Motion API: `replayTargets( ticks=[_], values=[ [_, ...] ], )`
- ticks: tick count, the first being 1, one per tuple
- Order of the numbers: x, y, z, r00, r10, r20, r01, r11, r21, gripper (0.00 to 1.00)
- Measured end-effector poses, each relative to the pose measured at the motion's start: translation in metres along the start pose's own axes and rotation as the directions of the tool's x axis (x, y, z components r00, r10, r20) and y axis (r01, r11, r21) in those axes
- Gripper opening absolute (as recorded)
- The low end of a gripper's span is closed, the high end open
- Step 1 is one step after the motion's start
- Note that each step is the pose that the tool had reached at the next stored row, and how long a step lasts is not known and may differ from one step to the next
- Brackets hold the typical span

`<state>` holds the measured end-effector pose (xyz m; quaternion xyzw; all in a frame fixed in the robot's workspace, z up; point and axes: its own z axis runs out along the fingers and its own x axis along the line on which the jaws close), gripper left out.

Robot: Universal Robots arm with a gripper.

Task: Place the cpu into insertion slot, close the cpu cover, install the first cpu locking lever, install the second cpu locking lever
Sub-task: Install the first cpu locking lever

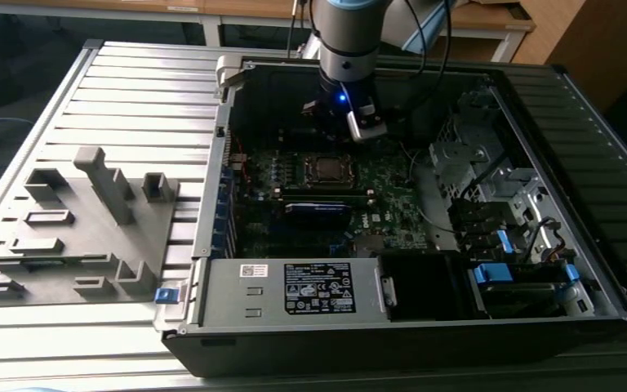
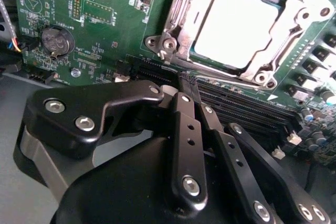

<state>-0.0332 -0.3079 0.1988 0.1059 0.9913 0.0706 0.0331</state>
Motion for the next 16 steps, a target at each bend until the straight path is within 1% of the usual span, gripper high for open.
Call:
replayTargets(
  ticks=[9, 13, 16],
  values=[
    [0.0035, 0.0008, 0.0000, 1.0000, 0.005, 0.0007, -0.005, 1.0000, 0.0002, 0.11],
    [0.0038, 0.0011, 0.0001, 1.0000, 0.005, 0.0007, -0.005, 1.0000, 0.0003, 0.11],
    [0.0039, 0.0011, 0.0003, 1.0000, 0.005, 0.0034, -0.005, 1.0000, 0.0017, 0.11]
  ],
)
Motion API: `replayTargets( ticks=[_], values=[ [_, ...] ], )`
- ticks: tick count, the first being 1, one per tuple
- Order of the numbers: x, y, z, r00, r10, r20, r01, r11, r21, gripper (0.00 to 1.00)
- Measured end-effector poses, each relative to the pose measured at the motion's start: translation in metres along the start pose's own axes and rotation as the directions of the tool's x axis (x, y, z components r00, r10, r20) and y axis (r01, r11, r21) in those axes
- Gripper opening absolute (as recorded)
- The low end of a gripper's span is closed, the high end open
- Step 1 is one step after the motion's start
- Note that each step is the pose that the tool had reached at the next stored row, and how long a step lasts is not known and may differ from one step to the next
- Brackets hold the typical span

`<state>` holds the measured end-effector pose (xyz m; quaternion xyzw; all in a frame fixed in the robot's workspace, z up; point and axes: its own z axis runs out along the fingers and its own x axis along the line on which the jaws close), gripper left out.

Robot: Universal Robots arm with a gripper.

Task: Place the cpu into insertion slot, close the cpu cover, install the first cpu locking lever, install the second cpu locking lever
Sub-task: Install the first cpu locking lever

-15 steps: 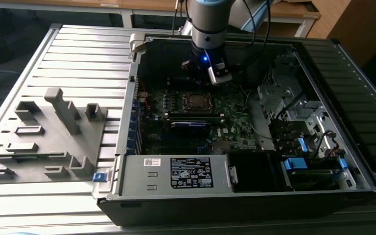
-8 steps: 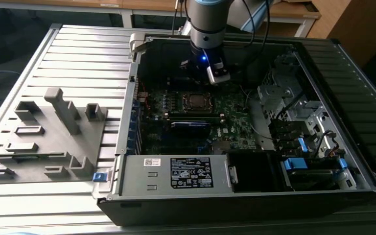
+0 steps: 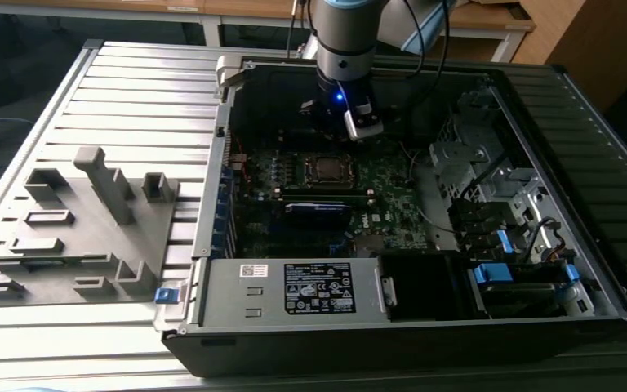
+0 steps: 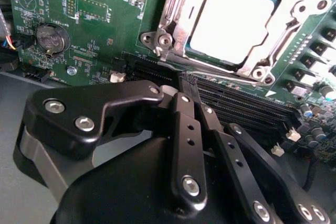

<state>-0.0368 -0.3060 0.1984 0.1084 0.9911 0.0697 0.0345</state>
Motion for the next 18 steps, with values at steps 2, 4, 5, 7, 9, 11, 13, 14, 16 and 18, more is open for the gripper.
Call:
replayTargets(
  ticks=[2, 4, 5, 7, 9, 11, 13, 14, 16, 18],
  values=[
    [0.0000, 0.0001, 0.0003, 1.0000, -0.001, 0.0042, 0.001, 1.0000, 0.0022, 0.11],
    [0.0000, -0.0001, 0.0002, 1.0000, -0.002, 0.0083, 0.002, 1.0000, 0.0052, 0.11],
    [-0.0001, -0.0002, 0.0003, 1.0000, -0.002, 0.0097, 0.002, 1.0000, 0.0060, 0.11],
    [-0.0001, -0.0002, 0.0003, 0.9999, -0.002, 0.0102, 0.002, 1.0000, 0.0061, 0.11],
    [0.0000, -0.0002, 0.0003, 0.9999, -0.002, 0.0103, 0.002, 1.0000, 0.0060, 0.11],
    [0.0000, -0.0002, 0.0003, 0.9999, -0.002, 0.0105, 0.002, 1.0000, 0.0058, 0.11],
    [-0.0001, 0.0000, -0.0012, 0.9999, -0.002, 0.0104, 0.002, 1.0000, 0.0059, 0.11],
    [-0.0002, 0.0003, -0.0029, 0.9999, -0.002, 0.0104, 0.002, 1.0000, 0.0058, 0.11],
    [-0.0003, 0.0012, -0.0069, 0.9999, -0.002, 0.0103, 0.002, 1.0000, 0.0051, 0.11],
    [-0.0005, 0.0023, -0.0112, 0.9999, -0.002, 0.0101, 0.002, 1.0000, 0.0046, 0.11]
  ],
)
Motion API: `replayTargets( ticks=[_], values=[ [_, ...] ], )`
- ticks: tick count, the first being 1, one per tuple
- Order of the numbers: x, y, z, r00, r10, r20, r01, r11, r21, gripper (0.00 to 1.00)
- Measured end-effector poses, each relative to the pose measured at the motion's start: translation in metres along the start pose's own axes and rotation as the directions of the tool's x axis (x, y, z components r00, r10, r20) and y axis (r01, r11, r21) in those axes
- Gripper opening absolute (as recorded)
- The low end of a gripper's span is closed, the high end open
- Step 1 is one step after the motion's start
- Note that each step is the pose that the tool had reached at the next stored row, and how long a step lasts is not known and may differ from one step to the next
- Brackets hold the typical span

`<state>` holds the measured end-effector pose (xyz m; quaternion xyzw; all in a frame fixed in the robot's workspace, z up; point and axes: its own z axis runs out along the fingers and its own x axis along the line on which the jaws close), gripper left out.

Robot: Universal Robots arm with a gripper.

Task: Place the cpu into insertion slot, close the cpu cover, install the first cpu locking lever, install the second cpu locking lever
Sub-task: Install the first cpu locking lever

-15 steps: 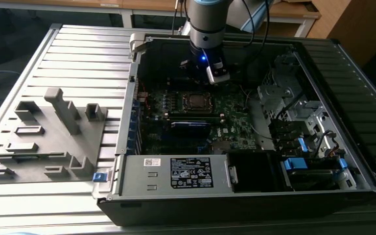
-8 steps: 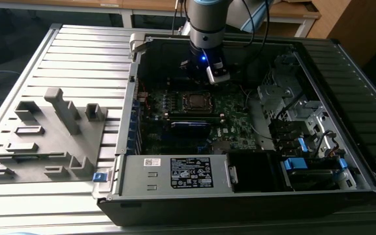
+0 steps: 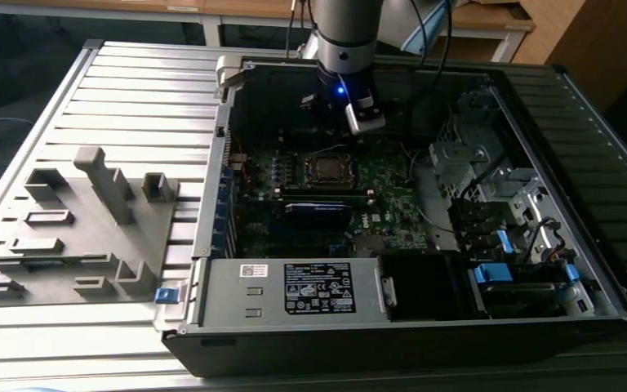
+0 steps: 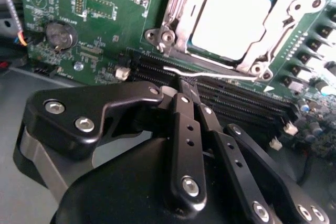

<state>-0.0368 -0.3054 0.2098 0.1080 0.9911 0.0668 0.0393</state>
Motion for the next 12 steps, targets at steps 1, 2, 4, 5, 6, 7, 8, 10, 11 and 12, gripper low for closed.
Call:
replayTargets(
  ticks=[1, 2, 4, 5, 6, 7, 8, 10, 11, 12],
  values=[
    [-0.0001, 0.0005, -0.0020, 1.0000, 0.000, -0.0001, 0.000, 1.0000, -0.0005, 0.11],
    [-0.0002, 0.0008, -0.0036, 1.0000, 0.000, -0.0002, 0.000, 1.0000, -0.0012, 0.11],
    [-0.0002, 0.0011, -0.0048, 1.0000, 0.000, -0.0004, 0.000, 1.0000, -0.0028, 0.11],
    [-0.0002, 0.0011, -0.0048, 1.0000, 0.000, -0.0005, 0.000, 1.0000, -0.0029, 0.11],
    [-0.0002, 0.0011, -0.0048, 1.0000, 0.000, -0.0006, 0.000, 1.0000, -0.0030, 0.11],
    [-0.0002, 0.0011, -0.0048, 1.0000, 0.000, -0.0007, 0.000, 1.0000, -0.0035, 0.11],
    [-0.0002, 0.0014, -0.0047, 1.0000, 0.000, -0.0009, 0.000, 1.0000, -0.0041, 0.11],
    [0.0001, 0.0024, -0.0045, 1.0000, 0.000, -0.0011, 0.000, 1.0000, -0.0049, 0.11],
    [0.0003, 0.0030, -0.0044, 1.0000, 0.000, -0.0011, 0.000, 1.0000, -0.0049, 0.11],
    [0.0004, 0.0032, -0.0044, 1.0000, 0.000, -0.0011, 0.000, 1.0000, -0.0049, 0.11]
  ],
)
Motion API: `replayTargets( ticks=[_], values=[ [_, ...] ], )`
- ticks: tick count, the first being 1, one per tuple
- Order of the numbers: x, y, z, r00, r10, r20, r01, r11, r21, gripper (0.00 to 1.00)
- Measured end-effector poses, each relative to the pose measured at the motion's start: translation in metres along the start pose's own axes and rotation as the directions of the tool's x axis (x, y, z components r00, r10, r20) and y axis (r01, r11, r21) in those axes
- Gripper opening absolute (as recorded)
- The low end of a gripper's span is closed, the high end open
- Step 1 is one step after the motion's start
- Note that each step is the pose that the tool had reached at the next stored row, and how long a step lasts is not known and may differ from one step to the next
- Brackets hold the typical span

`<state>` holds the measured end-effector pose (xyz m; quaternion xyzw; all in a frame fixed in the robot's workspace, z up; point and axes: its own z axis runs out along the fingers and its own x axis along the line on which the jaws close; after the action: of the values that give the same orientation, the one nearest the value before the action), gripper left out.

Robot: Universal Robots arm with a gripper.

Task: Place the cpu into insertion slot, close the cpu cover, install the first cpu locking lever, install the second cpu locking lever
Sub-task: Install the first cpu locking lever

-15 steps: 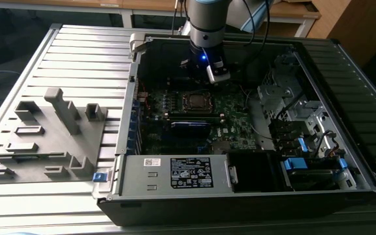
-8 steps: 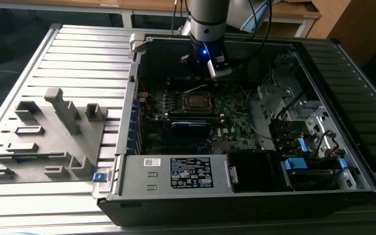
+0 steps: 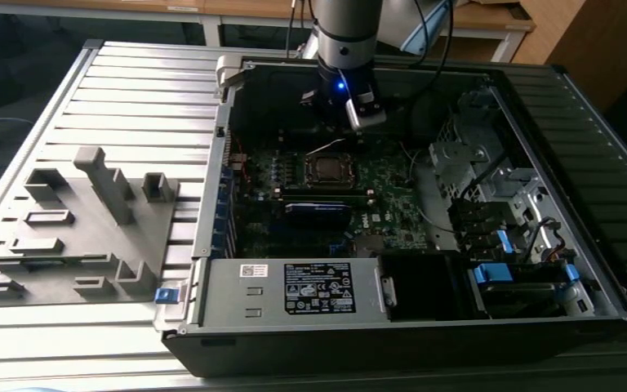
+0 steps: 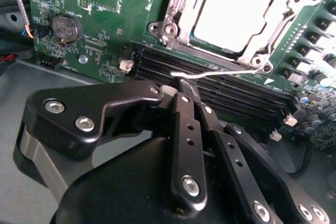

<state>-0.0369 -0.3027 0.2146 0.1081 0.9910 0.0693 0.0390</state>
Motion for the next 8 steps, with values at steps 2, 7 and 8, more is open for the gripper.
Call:
replayTargets(
  ticks=[2, 7, 8],
  values=[
    [0.0000, 0.0000, 0.0000, 1.0000, 0.000, 0.0000, 0.000, 1.0000, -0.0002, 0.11],
    [0.0000, 0.0001, 0.0000, 1.0000, 0.000, 0.0001, 0.000, 1.0000, -0.0002, 0.11],
    [0.0000, 0.0002, -0.0005, 1.0000, 0.000, -0.0001, 0.000, 1.0000, 0.0001, 0.11]
  ],
)
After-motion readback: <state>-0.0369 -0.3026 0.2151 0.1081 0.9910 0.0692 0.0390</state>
